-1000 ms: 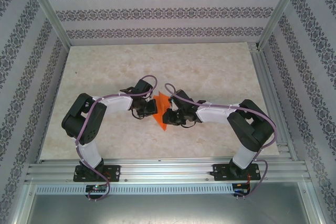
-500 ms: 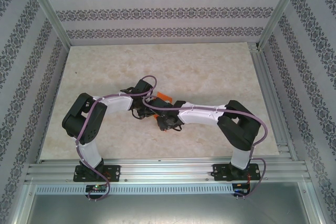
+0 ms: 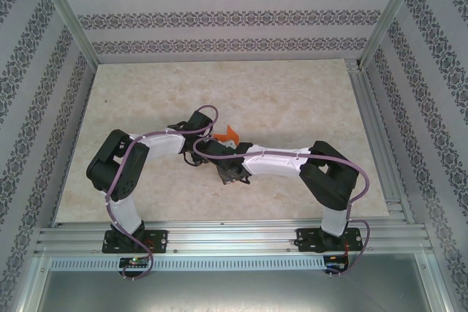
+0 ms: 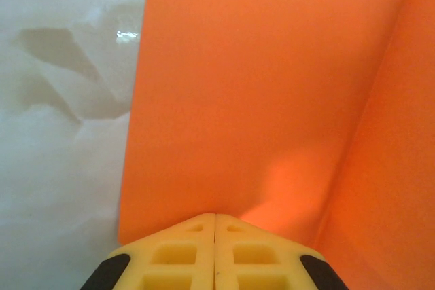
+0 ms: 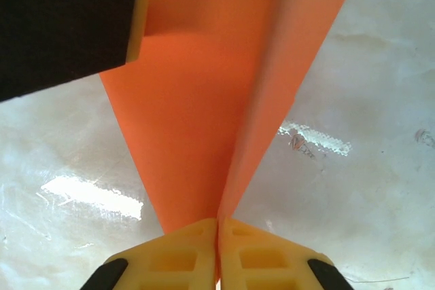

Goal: Fold a paper plane with a square sheet of paper (pick it up from the middle)
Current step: Fourth fold the wing at the center of the table.

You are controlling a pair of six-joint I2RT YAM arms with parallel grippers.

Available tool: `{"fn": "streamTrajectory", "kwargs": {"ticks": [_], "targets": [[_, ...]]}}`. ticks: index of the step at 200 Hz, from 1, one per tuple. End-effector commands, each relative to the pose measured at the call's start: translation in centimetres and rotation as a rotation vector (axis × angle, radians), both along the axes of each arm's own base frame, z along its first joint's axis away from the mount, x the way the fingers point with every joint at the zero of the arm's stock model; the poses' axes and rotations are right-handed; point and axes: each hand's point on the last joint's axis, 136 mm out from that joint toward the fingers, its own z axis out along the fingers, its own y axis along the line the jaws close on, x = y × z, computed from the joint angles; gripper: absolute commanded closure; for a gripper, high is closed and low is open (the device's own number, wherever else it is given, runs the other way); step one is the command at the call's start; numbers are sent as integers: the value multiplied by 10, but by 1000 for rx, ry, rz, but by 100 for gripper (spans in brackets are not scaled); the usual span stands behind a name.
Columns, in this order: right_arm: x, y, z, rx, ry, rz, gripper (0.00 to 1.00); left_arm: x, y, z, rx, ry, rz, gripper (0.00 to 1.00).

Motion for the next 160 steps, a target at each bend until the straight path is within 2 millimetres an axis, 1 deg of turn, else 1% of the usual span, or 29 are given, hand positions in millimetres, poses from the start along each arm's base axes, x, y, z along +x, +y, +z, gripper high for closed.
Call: {"fn": "streamTrajectory", "kwargs": {"ticks": [1,16,39,82,99,136,160], "targets": [[2,5,-2,14,-19,13,93,-7,-5,-5,-2,14,-13,91],[0,10,-3,49,-8,26,97,-7,-5,-5,0,14,-12,91],[-2,17,-5,123,14,39,100,-6,-5,-4,-3,12,-10,91],[-4,29,-8,333,101,28,99,-5,-5,-1,-6,4,-8,91],[-5,28,-10,368,125,24,98,-5,-5,-1,-5,3,-8,91],[-5,29,-5,467,164,44,97,-5,-5,0,-2,1,-11,91],[-4,31,-3,569,199,34,96,-4,-6,2,-6,-5,-13,91]]}}
